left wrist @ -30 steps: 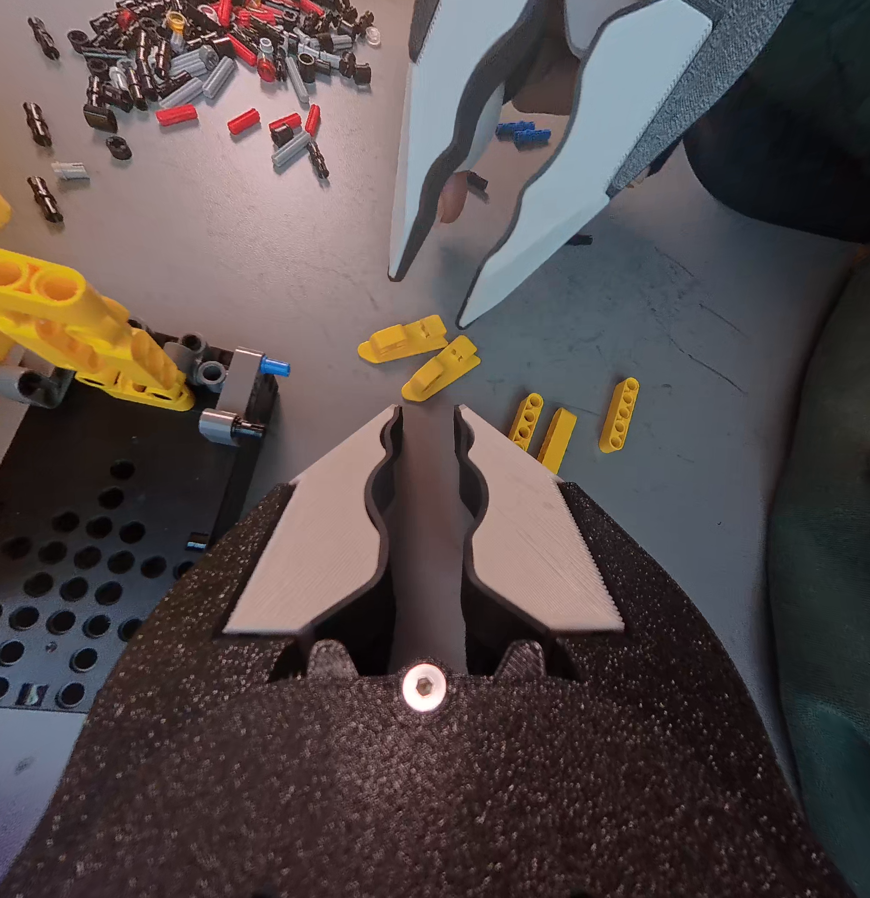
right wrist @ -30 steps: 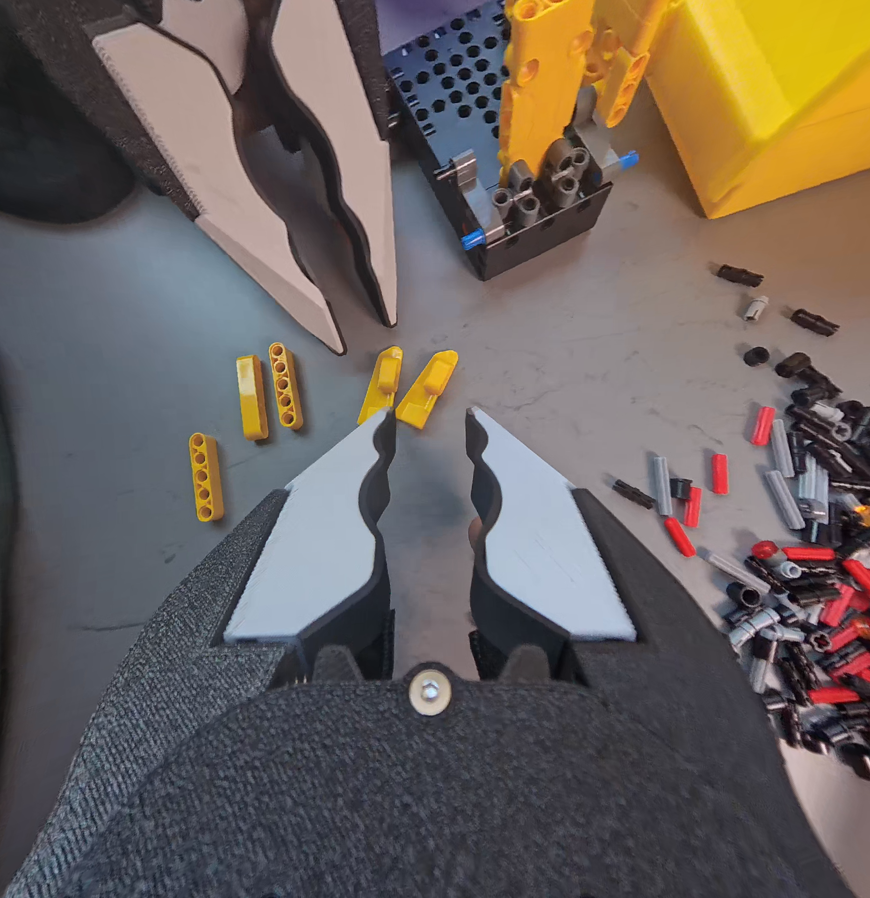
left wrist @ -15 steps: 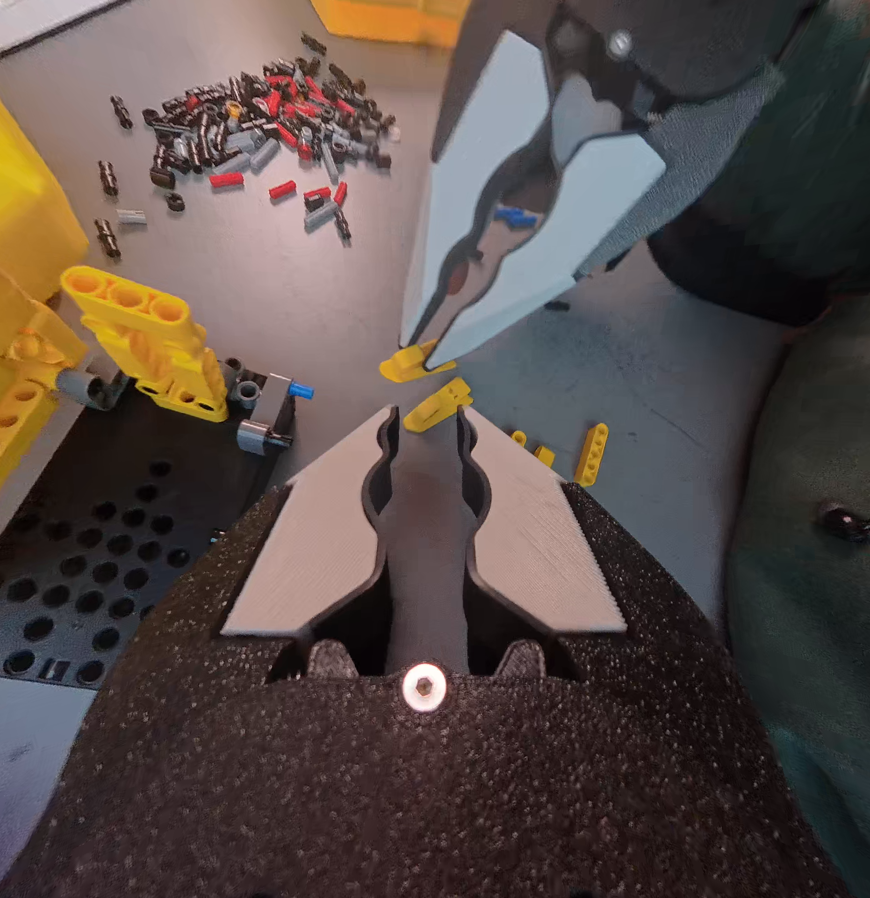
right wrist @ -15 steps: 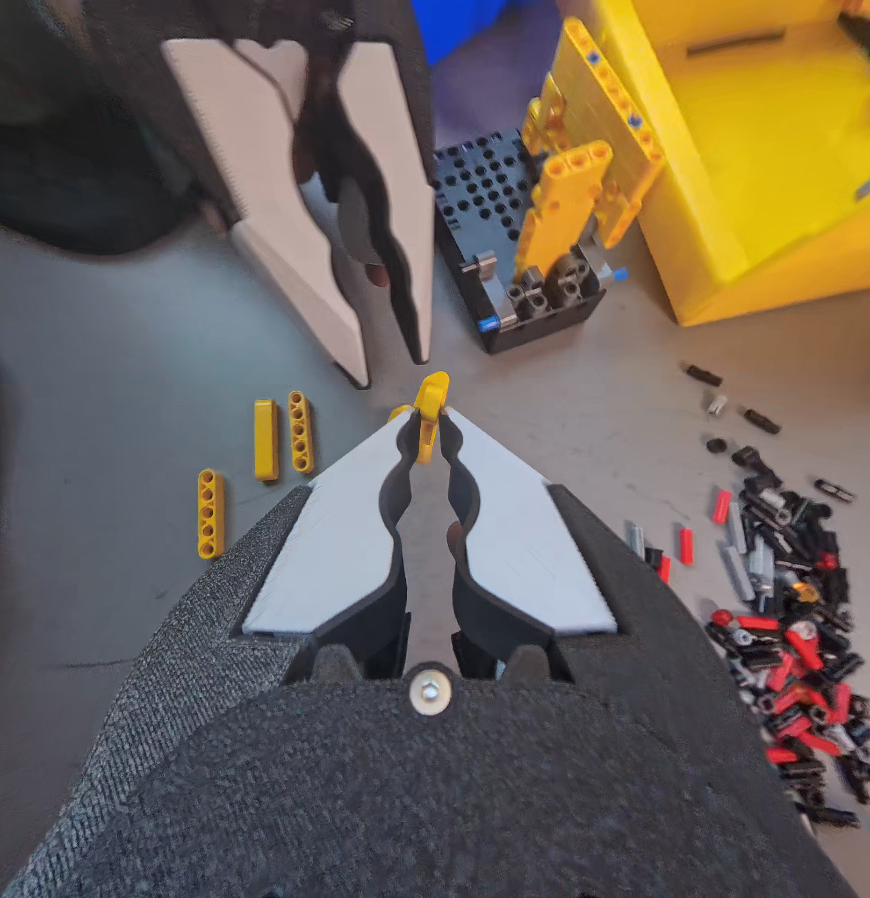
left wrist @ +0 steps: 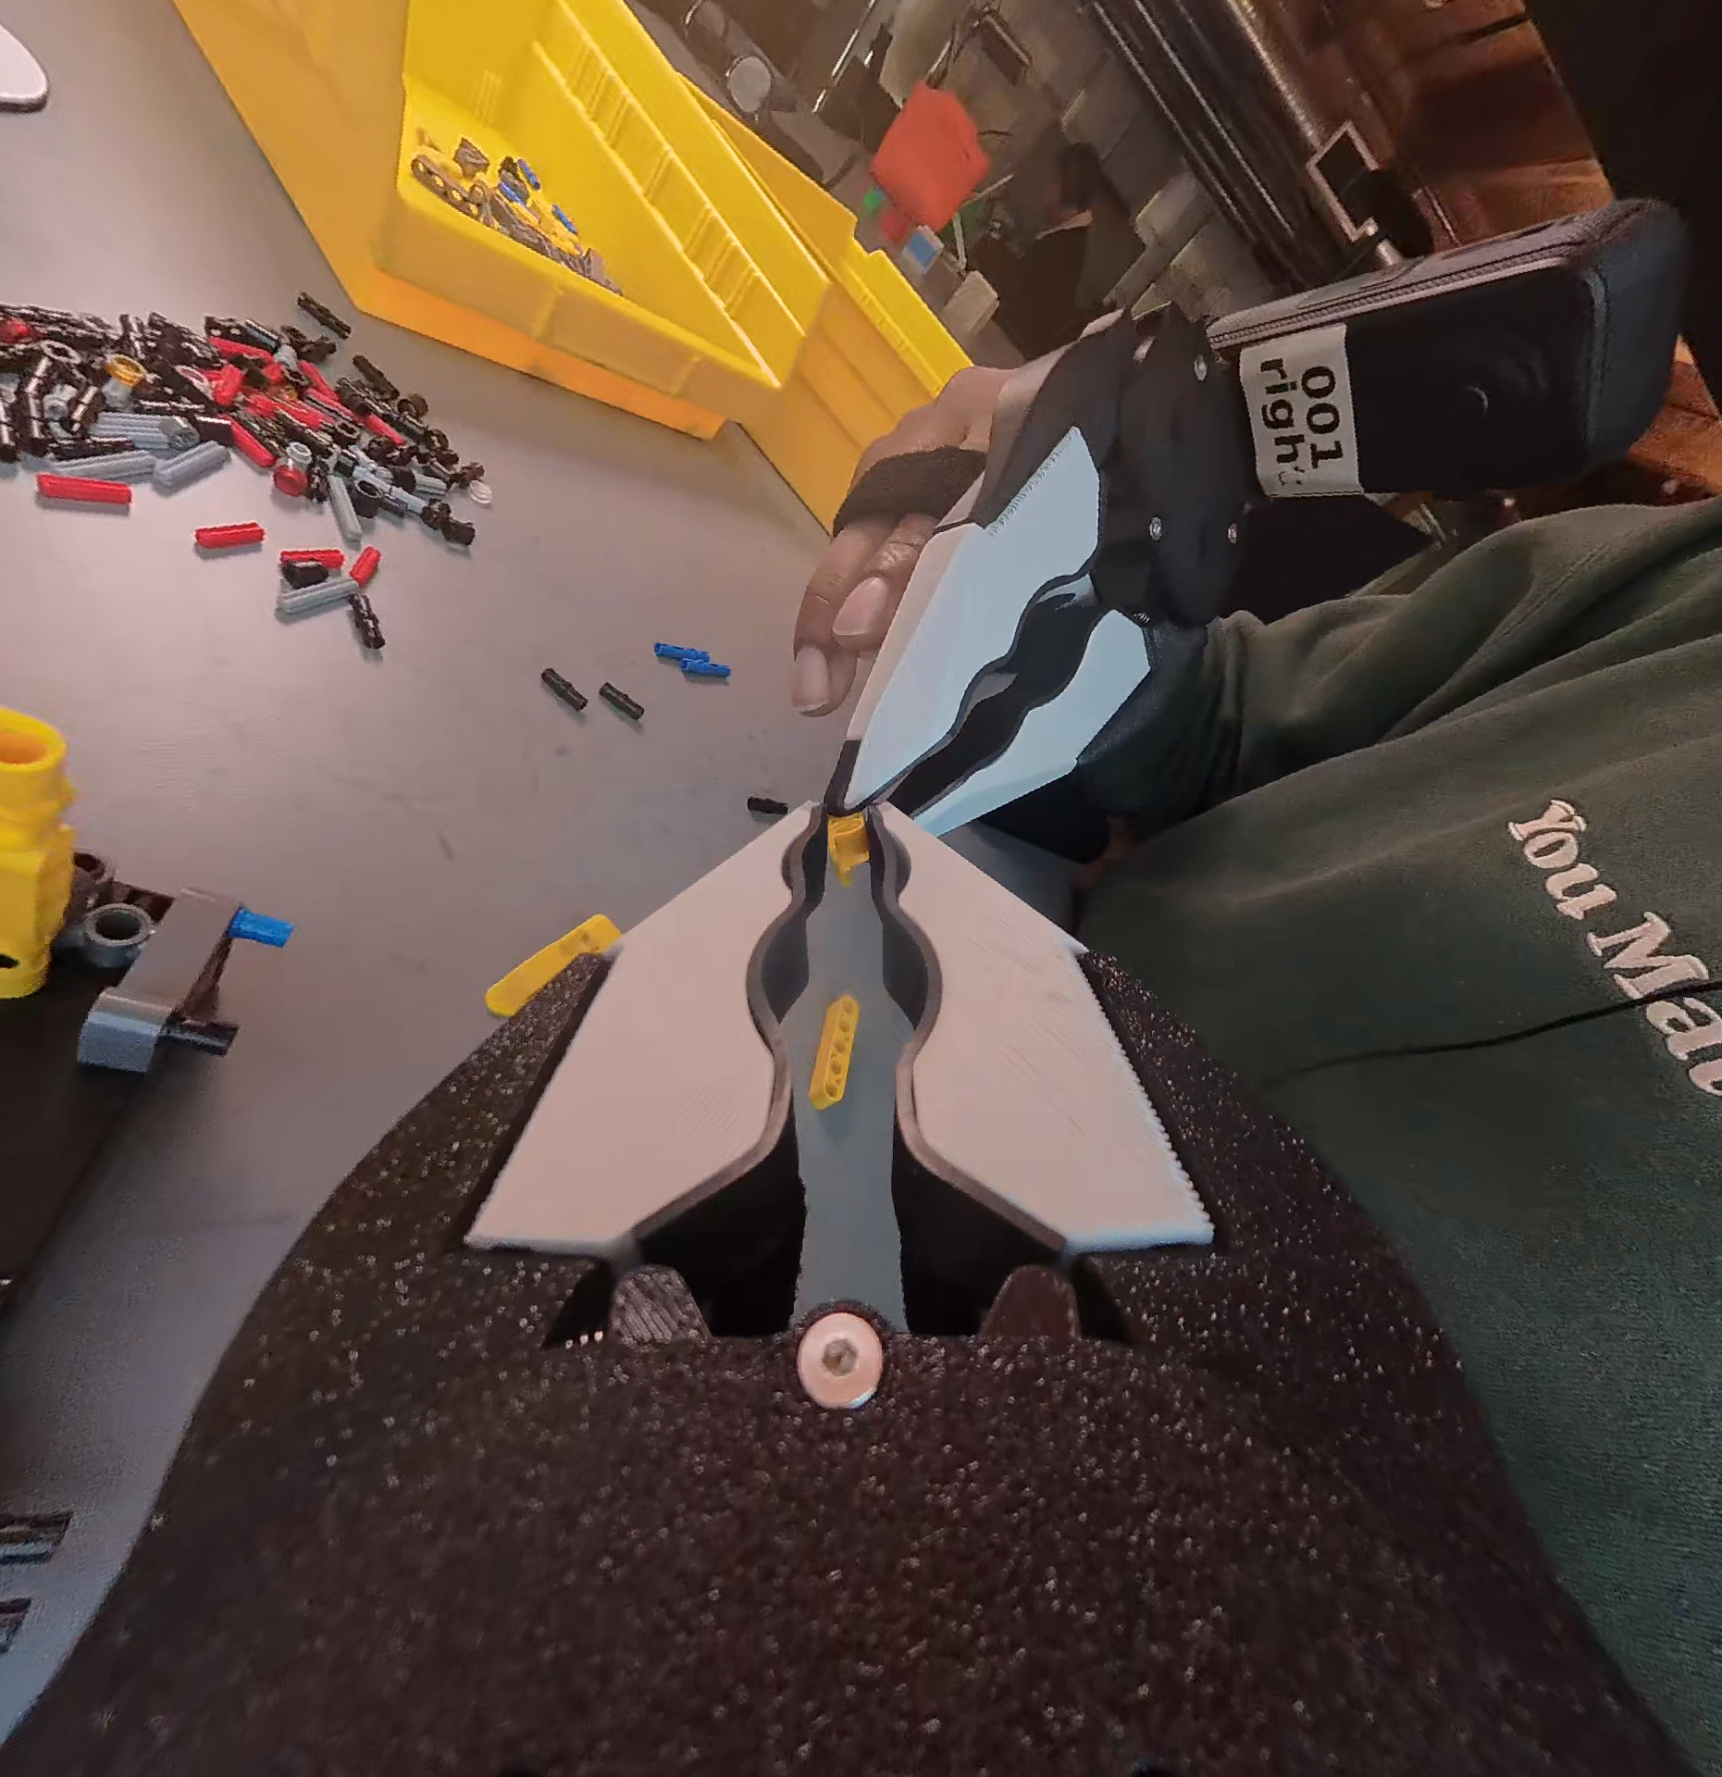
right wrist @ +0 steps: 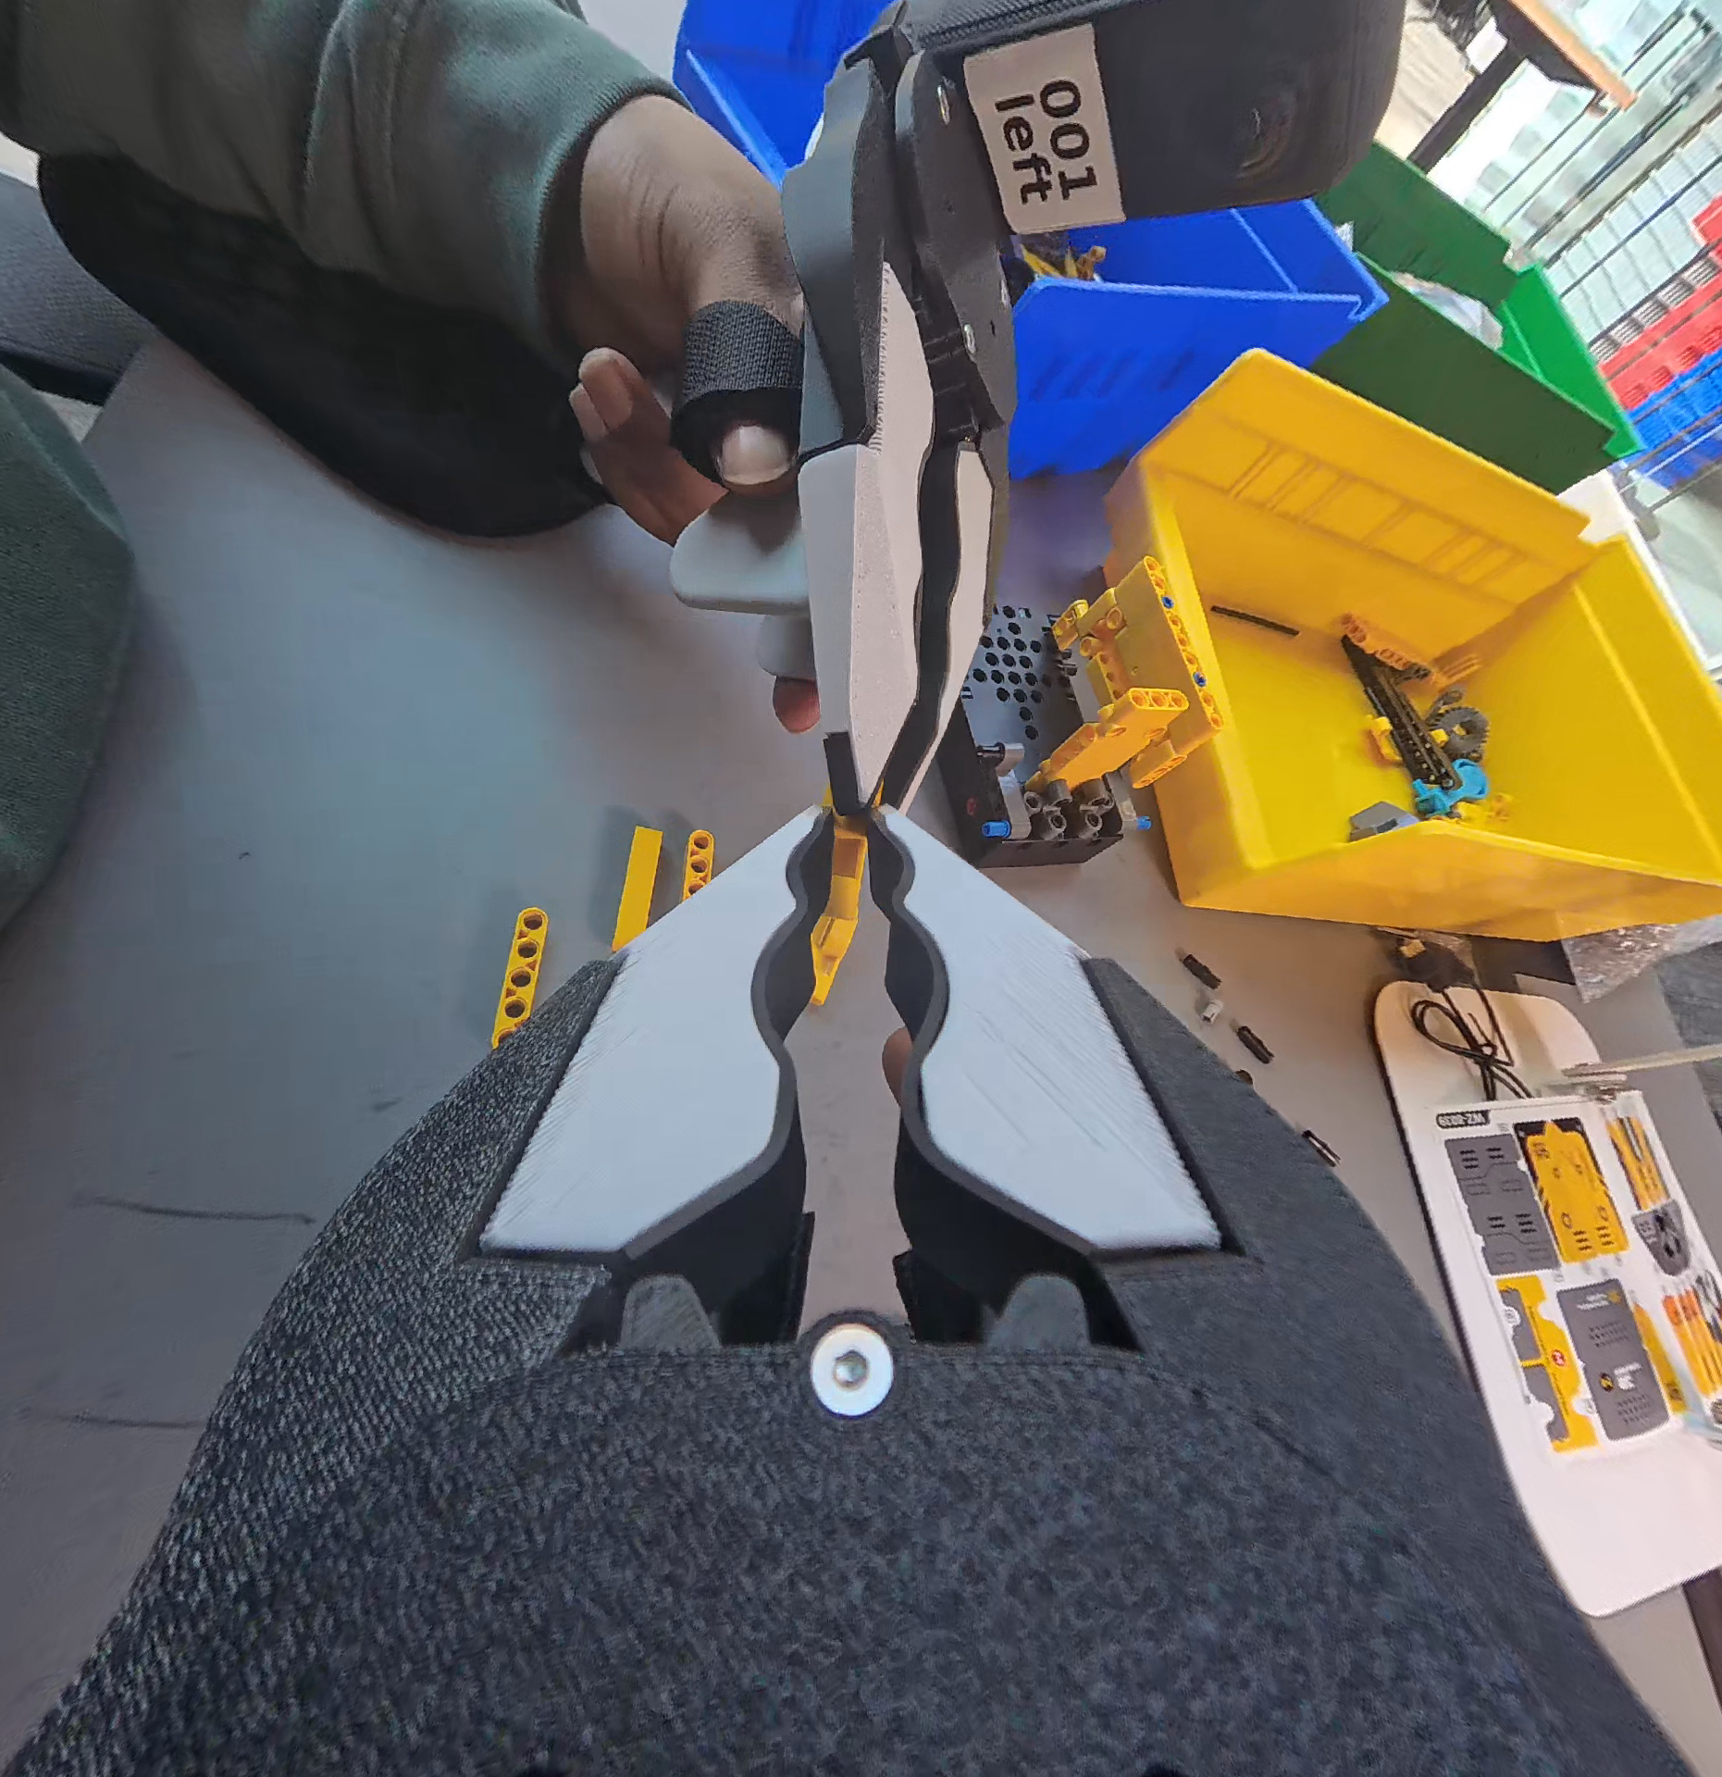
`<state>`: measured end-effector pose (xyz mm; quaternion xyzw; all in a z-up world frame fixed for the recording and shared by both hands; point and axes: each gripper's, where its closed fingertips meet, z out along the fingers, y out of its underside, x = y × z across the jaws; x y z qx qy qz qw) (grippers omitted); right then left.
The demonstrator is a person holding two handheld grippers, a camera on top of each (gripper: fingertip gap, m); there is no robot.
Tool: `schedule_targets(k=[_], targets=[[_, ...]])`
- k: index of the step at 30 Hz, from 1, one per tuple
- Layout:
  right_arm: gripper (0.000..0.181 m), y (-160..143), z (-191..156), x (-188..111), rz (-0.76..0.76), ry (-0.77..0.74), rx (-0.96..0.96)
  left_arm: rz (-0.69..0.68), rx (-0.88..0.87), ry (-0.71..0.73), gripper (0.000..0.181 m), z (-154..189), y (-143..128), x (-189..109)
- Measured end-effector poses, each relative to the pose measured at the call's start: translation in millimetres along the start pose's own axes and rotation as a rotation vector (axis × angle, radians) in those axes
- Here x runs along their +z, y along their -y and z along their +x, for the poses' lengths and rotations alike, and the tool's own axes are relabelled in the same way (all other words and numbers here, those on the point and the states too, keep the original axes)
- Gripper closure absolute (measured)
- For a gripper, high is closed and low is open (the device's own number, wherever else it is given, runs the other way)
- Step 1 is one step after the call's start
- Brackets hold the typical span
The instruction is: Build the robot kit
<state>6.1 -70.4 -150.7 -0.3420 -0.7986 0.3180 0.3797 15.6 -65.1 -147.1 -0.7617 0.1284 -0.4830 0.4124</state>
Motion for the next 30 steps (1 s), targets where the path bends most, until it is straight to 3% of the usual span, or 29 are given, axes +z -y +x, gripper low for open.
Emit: schedule_targets(k=[6, 11, 14, 17, 19, 21, 24, 28, 30], targets=[[0.174, 9, 1, -5, 0.049, -0.038, -0.008, 0.020, 0.054, 0.017, 0.175, 8, 5, -2], [0.159, 14, 4, -13, 0.081, -0.060, 0.012, 0.070, 0.122, 0.105, 0.175, 8, 15, -24], [0.157, 12, 16, -32, 0.116, -0.105, 0.088, 0.147, 0.222, 0.330, 0.175, 0, 32, -74], [0.156, -8, 33, -59, 0.116, -0.184, 0.196, 0.234, 0.280, 0.797, 0.176, -29, 43, -170], [0.157, -24, 46, -78, 0.104, -0.249, 0.275, 0.285, 0.220, 1.077, 0.175, -45, 33, -238], [0.157, -37, 56, -95, 0.093, -0.304, 0.346, 0.315, 0.097, 1.231, 0.176, -63, 11, -281], [0.157, -50, 69, -119, 0.079, -0.382, 0.426, 0.263, -0.005, 1.409, 0.175, -90, -19, -313], [0.158, -60, 82, -154, 0.030, -0.481, 0.471, 0.182, -0.053, 1.487, 0.174, -111, -33, -317], [0.158, -62, 87, -173, 0.012, -0.528, 0.485, 0.175, -0.038, 1.503, 0.163, -114, -31, -316]])
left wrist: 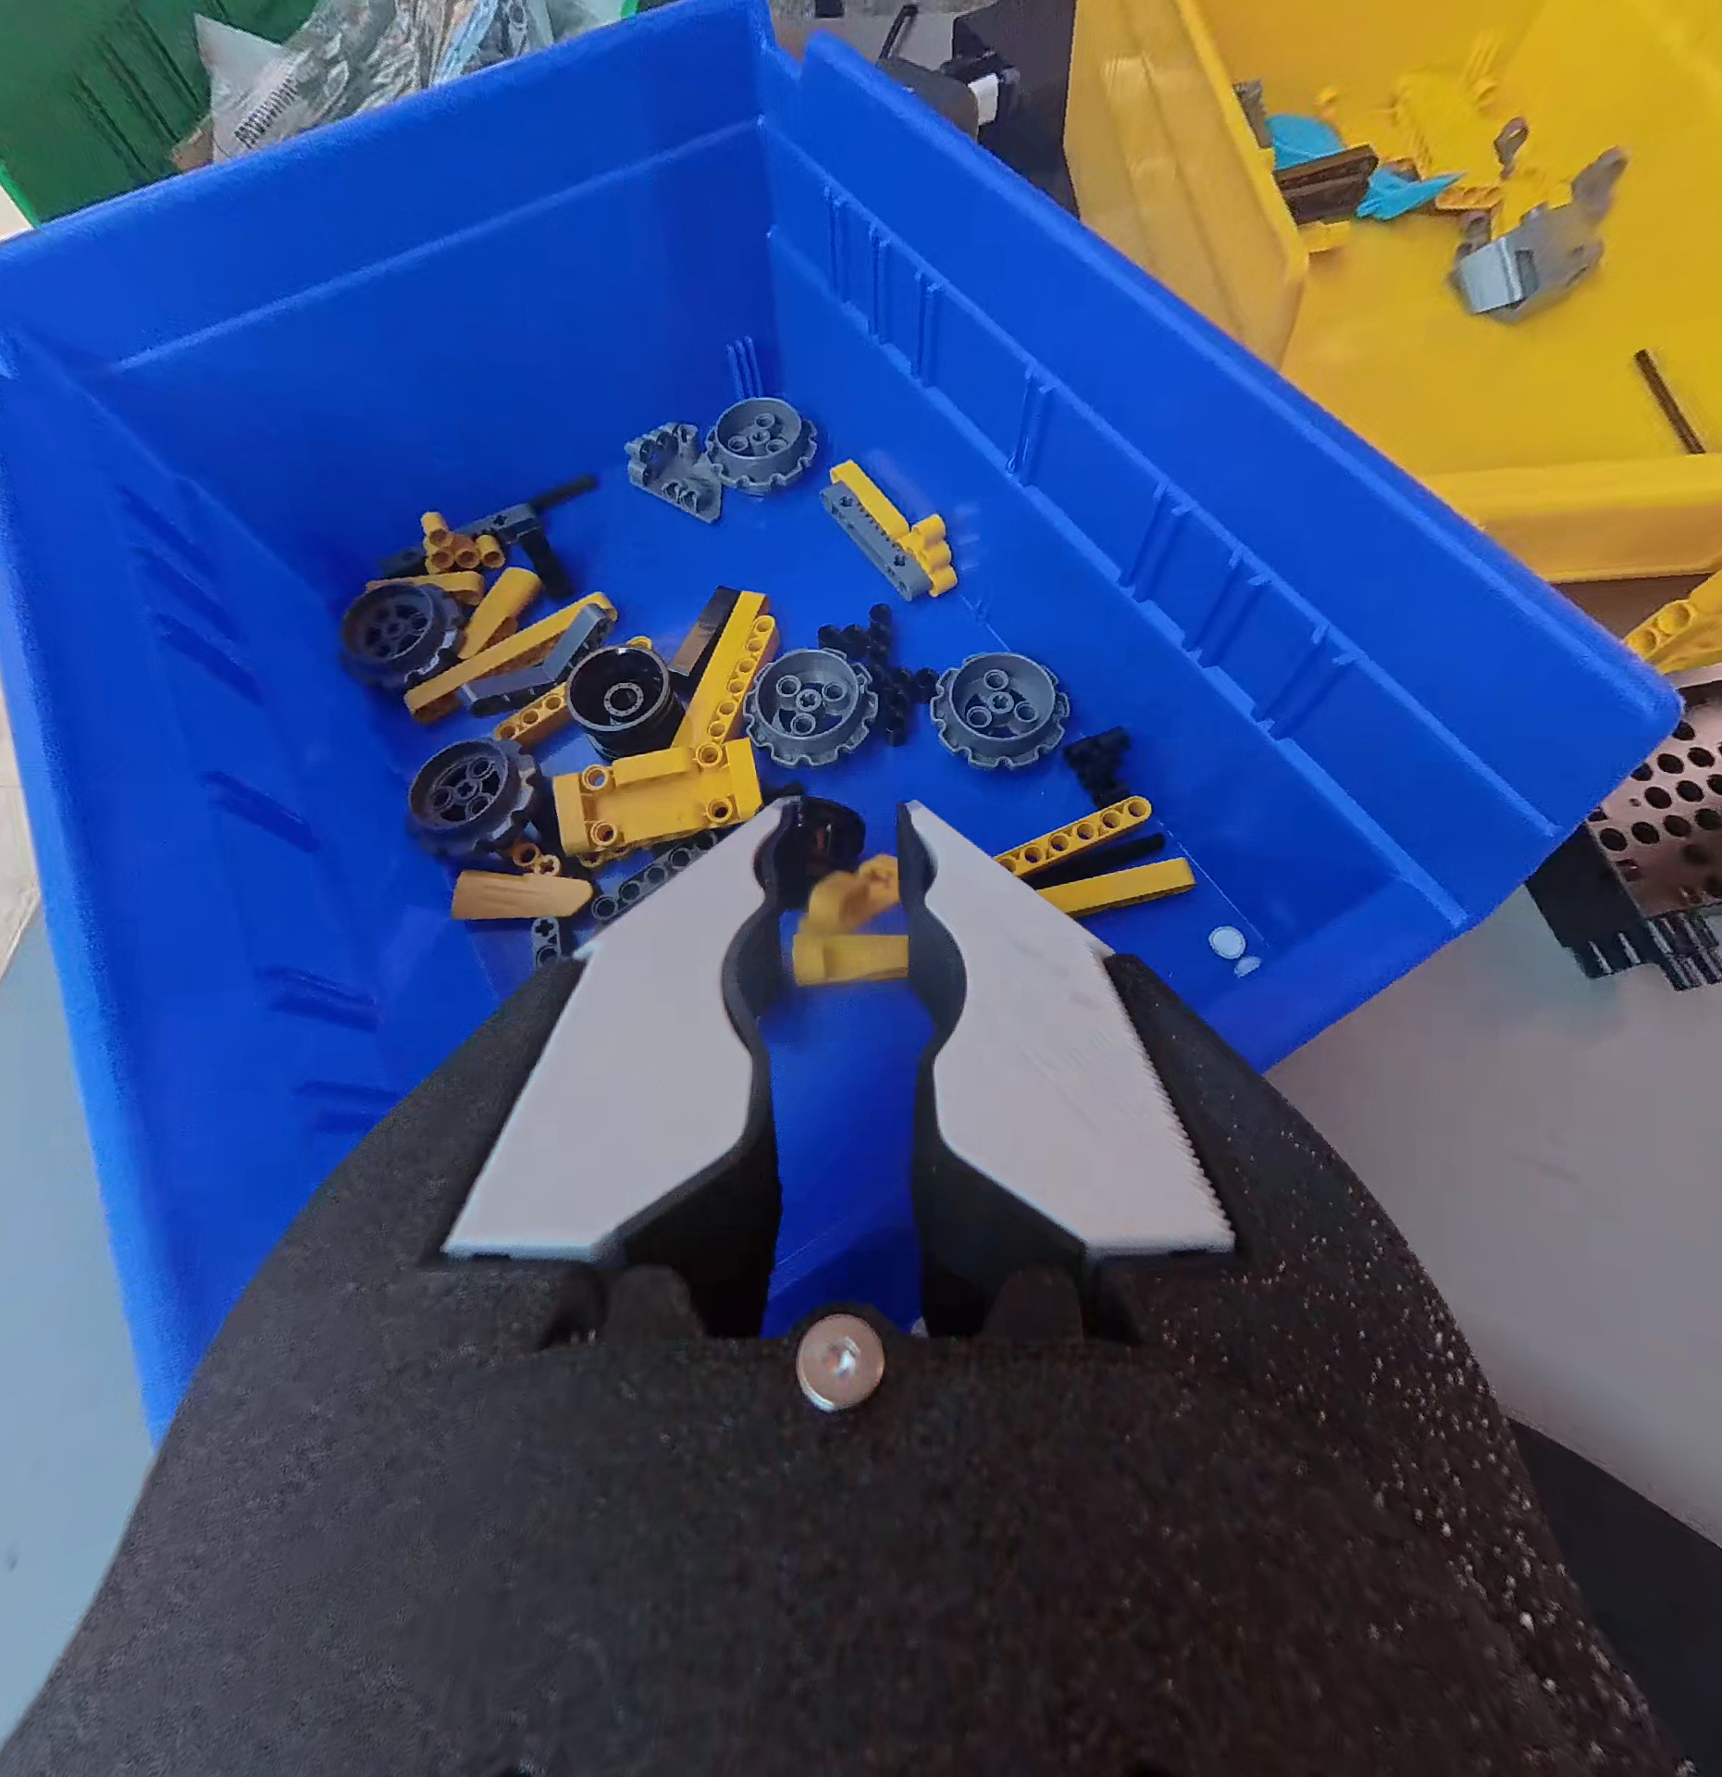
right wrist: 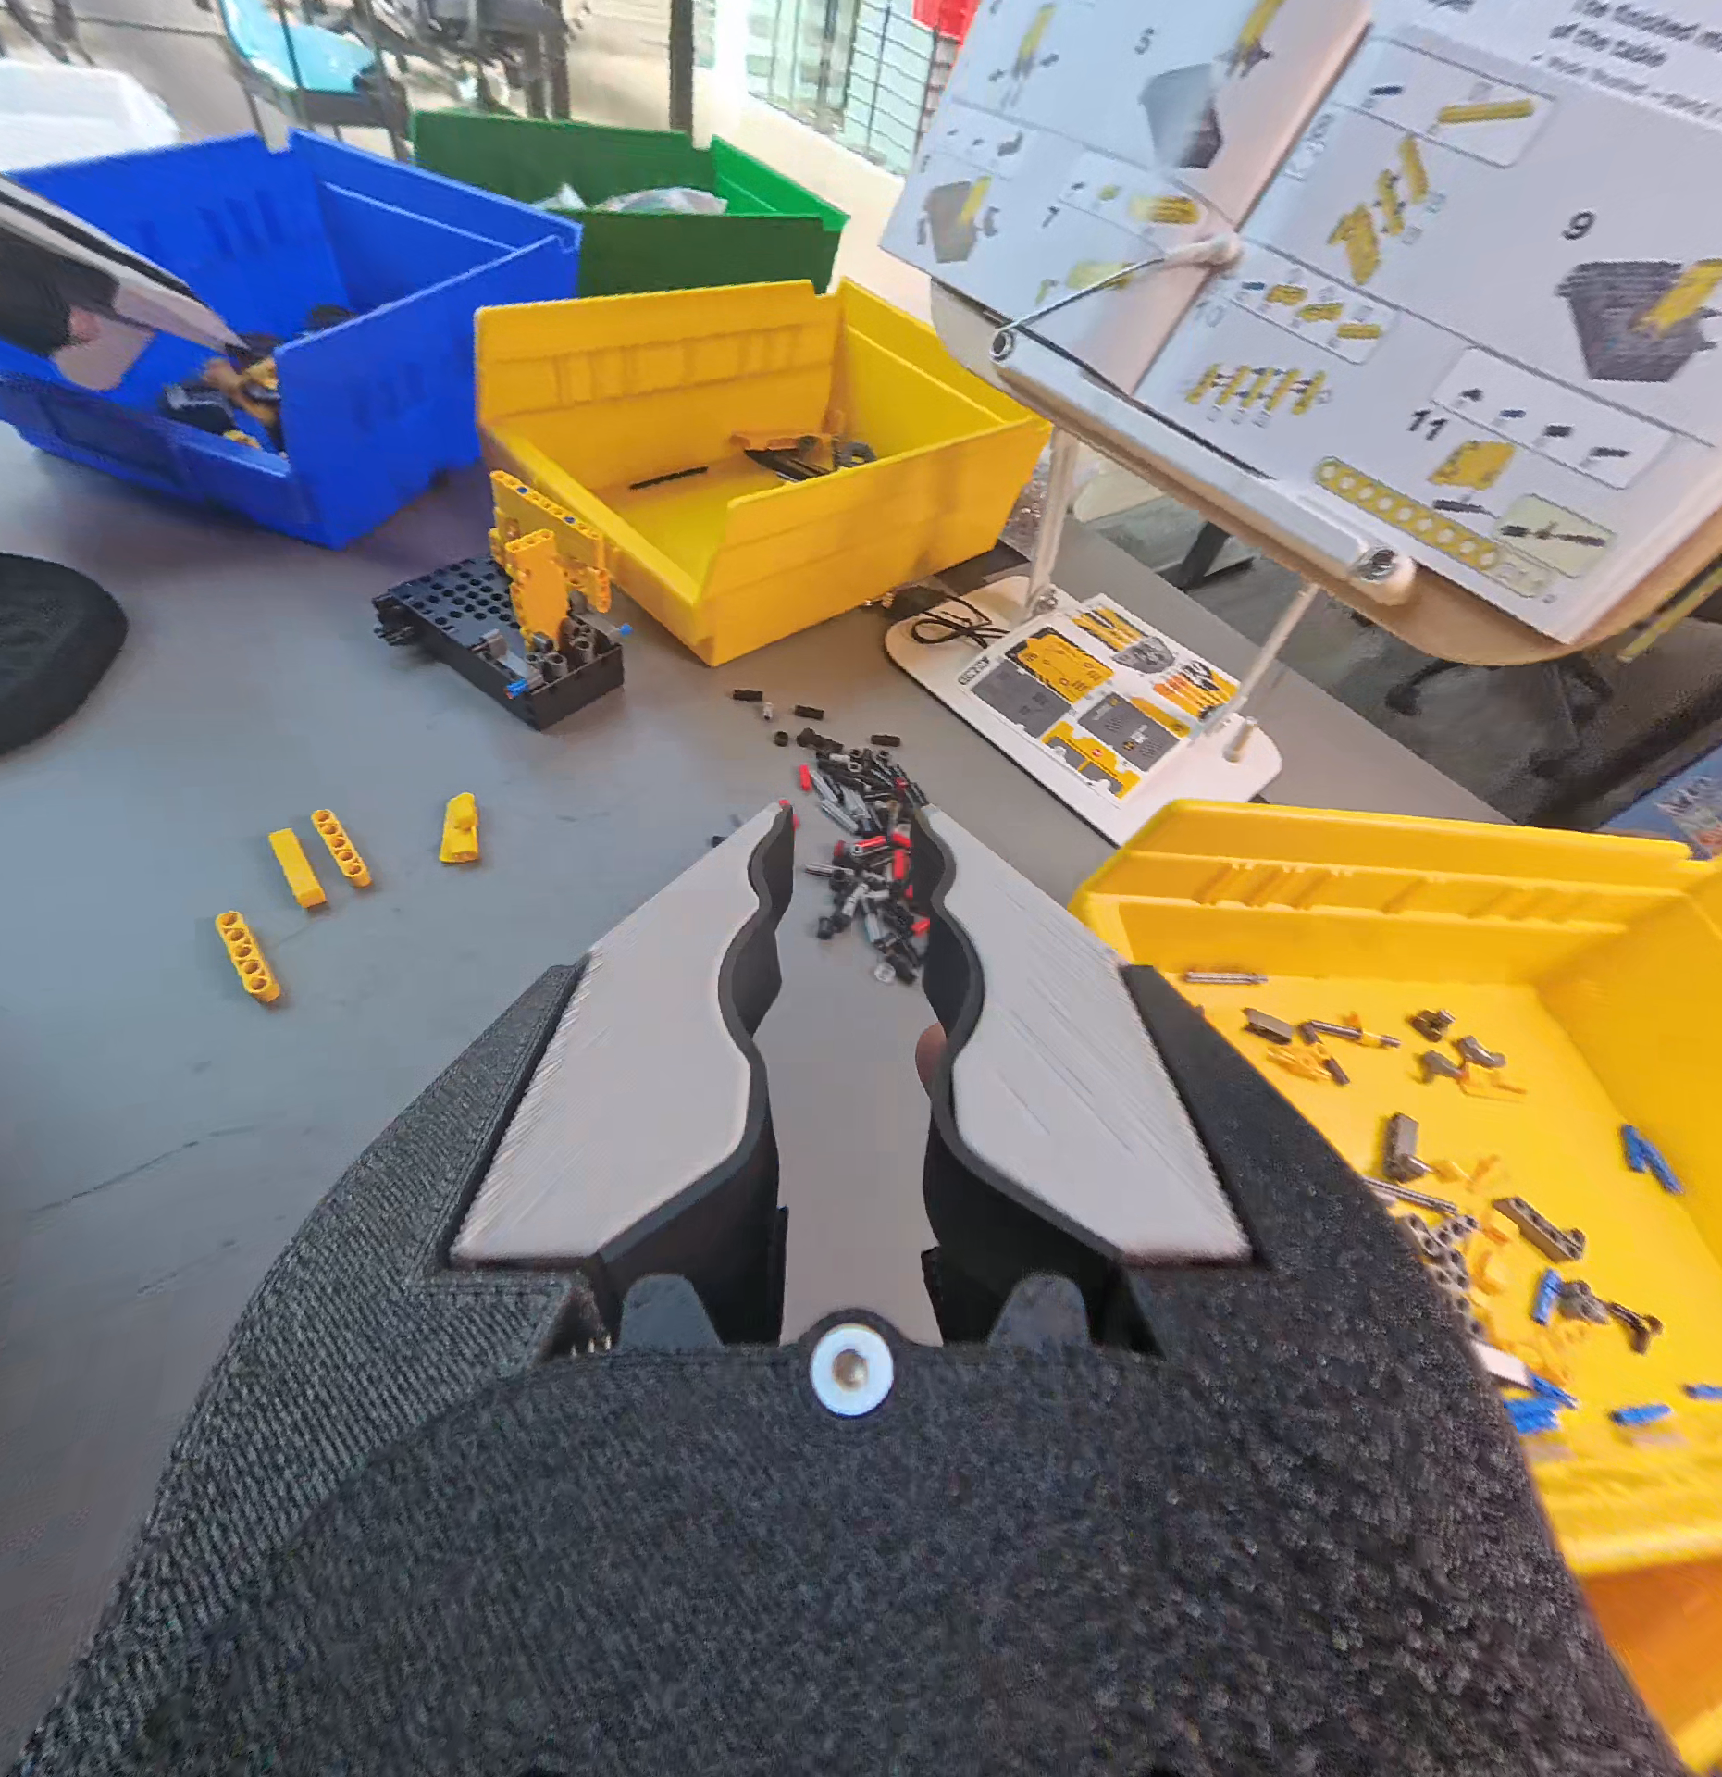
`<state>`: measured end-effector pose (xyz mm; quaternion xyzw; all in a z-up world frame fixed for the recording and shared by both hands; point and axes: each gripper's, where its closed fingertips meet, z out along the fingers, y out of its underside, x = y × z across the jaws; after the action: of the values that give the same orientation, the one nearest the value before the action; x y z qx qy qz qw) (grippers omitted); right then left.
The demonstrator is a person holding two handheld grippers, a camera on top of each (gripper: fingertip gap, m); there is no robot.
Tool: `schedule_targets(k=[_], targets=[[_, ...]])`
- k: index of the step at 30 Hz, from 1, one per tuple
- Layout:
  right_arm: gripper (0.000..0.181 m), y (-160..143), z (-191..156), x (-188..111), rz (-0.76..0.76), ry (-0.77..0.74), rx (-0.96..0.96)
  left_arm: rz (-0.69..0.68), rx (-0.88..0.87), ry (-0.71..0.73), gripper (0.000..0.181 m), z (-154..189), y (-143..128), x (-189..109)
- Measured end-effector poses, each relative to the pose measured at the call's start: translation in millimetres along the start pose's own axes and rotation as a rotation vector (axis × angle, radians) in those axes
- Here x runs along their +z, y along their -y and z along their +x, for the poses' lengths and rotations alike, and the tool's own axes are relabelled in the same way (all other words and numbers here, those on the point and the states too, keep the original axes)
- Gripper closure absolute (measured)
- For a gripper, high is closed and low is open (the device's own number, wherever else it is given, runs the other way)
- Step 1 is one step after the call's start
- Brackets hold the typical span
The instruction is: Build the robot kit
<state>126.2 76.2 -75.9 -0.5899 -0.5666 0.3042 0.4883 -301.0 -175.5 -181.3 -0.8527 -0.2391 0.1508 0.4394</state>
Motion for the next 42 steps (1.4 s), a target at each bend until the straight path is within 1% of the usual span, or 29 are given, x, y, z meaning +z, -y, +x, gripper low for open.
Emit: schedule_targets(k=[2, 6, 8, 10, 13, 14, 16, 18, 20, 23, 25, 27, 30, 33, 36, 38, 40, 42], targets=[[0.158, 3, 17, -14, -0.013, -0.056, 0.016, 0.034, 0.003, -0.029, 0.156, 8, 7, -1], [0.158, 8, 64, -36, -0.060, -0.163, 0.037, 0.176, 0.043, -0.137, 0.154, 37, 34, -17], [0.157, 8, 88, -38, -0.096, -0.183, 0.057, 0.253, 0.085, -0.192, 0.153, 58, 48, -29], [0.158, 1, 113, -33, -0.156, -0.181, 0.065, 0.325, 0.129, -0.260, 0.154, 85, 62, -41], [0.158, -24, 150, -16, -0.311, -0.160, 0.017, 0.402, 0.190, -0.394, 0.155, 135, 78, -58], [0.158, -36, 160, -8, -0.385, -0.137, -0.009, 0.417, 0.201, -0.452, 0.155, 154, 80, -63], [0.158, -59, 192, 8, -0.510, -0.152, -0.085, 0.436, 0.222, -0.567, 0.156, 191, 80, -72], [0.158, -84, 221, 24, -0.640, -0.148, -0.103, 0.427, 0.253, -0.637, 0.159, 219, 71, -71], [0.158, -107, 246, 38, -0.746, -0.131, -0.102, 0.387, 0.282, -0.677, 0.159, 239, 58, -66], [0.157, -142, 275, 56, -0.867, -0.068, -0.122, 0.345, 0.334, -0.686, 0.160, 255, 42, -57], [0.156, -161, 287, 65, -0.920, -0.016, -0.107, 0.330, 0.357, -0.682, 0.161, 258, 36, -53], [0.153, -171, 293, 76, -0.924, 0.038, -0.083, 0.320, 0.369, -0.677, 0.161, 259, 32, -48], [0.146, -186, 301, 85, -0.966, 0.130, -0.111, 0.301, 0.373, -0.677, 0.162, 259, 28, -41], [0.137, -192, 304, 93, -0.993, 0.219, -0.087, 0.293, 0.369, -0.694, 0.163, 263, 25, -37], [0.133, -199, 297, 98, -1.010, 0.314, -0.062, 0.286, 0.362, -0.704, 0.164, 264, 23, -34], [0.136, -202, 296, 99, -1.020, 0.347, -0.045, 0.281, 0.360, -0.703, 0.164, 264, 22, -32], [0.142, -202, 298, 99, -1.006, 0.341, -0.037, 0.281, 0.358, -0.705, 0.164, 264, 22, -32], [0.172, -201, 290, 96, -0.997, 0.352, -0.038, 0.285, 0.361, -0.711, 0.166, 265, 23, -33]])
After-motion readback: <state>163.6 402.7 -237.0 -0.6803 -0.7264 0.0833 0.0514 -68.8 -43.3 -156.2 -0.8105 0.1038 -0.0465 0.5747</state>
